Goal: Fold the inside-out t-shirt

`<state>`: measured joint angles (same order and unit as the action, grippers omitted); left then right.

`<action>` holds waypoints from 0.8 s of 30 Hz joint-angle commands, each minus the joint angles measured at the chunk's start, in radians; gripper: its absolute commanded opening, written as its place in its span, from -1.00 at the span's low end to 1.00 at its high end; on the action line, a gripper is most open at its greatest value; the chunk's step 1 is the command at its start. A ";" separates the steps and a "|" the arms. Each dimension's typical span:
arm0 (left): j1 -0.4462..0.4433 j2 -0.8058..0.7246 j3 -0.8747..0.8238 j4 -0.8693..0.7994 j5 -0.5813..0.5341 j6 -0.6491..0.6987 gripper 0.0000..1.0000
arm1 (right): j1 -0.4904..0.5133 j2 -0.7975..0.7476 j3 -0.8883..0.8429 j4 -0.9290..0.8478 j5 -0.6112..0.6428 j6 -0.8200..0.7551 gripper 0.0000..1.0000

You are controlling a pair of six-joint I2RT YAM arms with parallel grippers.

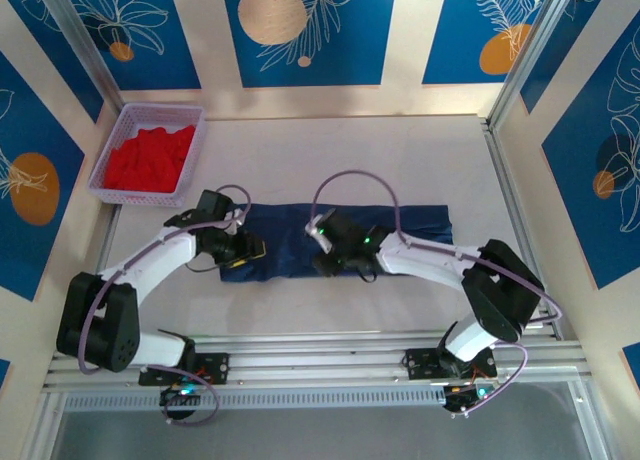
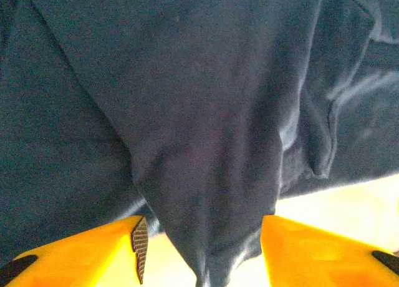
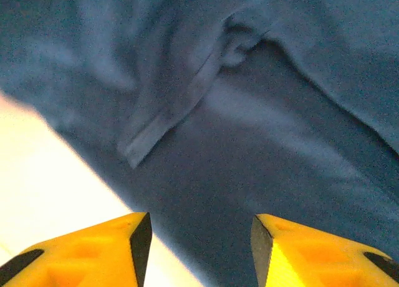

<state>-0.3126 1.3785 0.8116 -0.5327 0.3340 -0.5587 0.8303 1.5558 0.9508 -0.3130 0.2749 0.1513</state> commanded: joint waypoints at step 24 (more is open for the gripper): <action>0.023 0.287 0.117 0.157 -0.168 0.051 -0.56 | -0.150 0.399 0.327 0.081 -0.286 0.380 -0.70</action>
<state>-0.2981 1.6520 0.8993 -0.3859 0.1558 -0.5182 0.6880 1.9427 1.2552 -0.2272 0.0029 0.5255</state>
